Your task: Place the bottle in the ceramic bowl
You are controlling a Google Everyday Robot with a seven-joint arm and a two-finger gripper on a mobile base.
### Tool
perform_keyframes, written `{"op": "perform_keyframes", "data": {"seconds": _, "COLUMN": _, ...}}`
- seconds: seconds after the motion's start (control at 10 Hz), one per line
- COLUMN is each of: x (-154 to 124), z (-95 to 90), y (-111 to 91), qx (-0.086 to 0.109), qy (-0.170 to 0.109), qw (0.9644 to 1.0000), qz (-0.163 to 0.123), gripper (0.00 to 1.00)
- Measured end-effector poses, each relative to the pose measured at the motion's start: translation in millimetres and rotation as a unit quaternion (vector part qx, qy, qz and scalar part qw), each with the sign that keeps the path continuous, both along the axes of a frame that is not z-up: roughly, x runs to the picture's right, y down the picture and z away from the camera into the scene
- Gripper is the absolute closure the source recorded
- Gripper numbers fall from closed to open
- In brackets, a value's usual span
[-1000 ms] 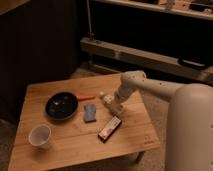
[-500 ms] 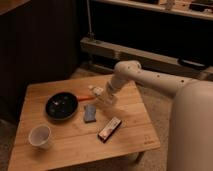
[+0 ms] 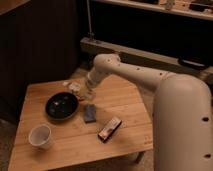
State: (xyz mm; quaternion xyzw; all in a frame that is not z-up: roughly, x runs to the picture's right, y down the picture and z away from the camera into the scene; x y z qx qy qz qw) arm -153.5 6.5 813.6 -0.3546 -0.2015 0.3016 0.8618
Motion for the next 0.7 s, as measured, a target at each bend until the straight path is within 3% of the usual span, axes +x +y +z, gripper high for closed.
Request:
{"op": "perform_keyframes", "data": {"seconds": 0.2, "x": -29.1, "z": -20.5, "y": 14.8, "qx": 0.003, "qy": -0.053, "qw": 0.9979, "qz": -0.038, "gripper": 0.95}}
{"op": "perform_keyframes", "data": {"seconds": 0.4, "x": -42.7, "z": -28.8, "y": 27.8, "qx": 0.004, "qy": -0.075, "qw": 0.9944, "qz": -0.074, "gripper": 0.78}}
{"op": "perform_keyframes", "data": {"seconds": 0.5, "x": -52.0, "z": -26.7, "y": 37.8, "qx": 0.004, "qy": -0.069, "qw": 0.9926, "qz": -0.1, "gripper": 0.65}}
{"op": "perform_keyframes", "data": {"seconds": 0.7, "x": -51.1, "z": -9.8, "y": 48.7, "qx": -0.01, "qy": -0.03, "qw": 0.9916, "qz": -0.125, "gripper": 0.47}}
